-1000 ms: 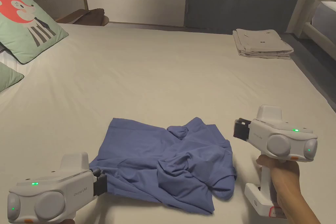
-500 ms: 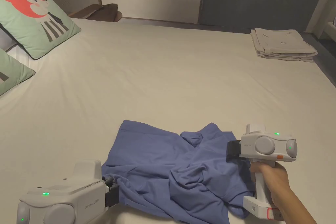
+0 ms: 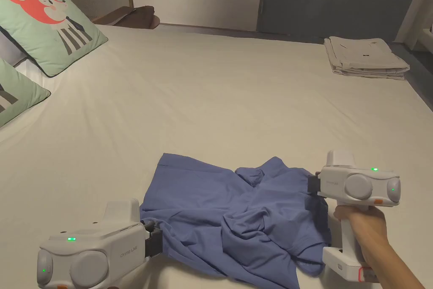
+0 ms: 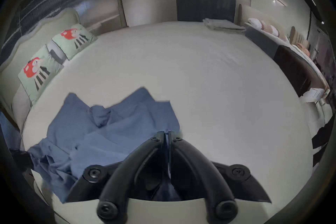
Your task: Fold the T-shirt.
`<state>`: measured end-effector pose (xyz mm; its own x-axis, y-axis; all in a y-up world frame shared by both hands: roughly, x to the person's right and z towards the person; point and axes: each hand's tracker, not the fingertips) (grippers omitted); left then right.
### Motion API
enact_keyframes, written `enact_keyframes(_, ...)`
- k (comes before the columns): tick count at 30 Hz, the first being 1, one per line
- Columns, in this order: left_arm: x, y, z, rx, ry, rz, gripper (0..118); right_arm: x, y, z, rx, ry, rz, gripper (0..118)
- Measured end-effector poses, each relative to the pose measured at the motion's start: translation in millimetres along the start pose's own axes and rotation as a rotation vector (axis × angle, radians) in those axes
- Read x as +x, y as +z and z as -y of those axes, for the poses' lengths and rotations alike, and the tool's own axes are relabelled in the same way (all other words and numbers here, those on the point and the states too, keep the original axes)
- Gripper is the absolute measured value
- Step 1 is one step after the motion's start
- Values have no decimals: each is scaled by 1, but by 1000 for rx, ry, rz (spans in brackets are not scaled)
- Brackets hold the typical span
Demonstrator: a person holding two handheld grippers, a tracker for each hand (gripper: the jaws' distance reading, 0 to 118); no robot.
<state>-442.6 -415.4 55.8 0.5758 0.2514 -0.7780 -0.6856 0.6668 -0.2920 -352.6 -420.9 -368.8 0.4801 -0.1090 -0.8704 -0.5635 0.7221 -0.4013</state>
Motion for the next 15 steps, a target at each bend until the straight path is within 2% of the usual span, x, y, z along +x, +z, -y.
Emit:
enact_keyframes(7, -5, 11, -33, 75, 67, 45, 1, 12, 64, -53, 200, 57, 44, 1)
enact_keyframes(15, -5, 48, -133, 246, 69, 56, 1, 22, 136, -128, 408, 103, 139, 1)
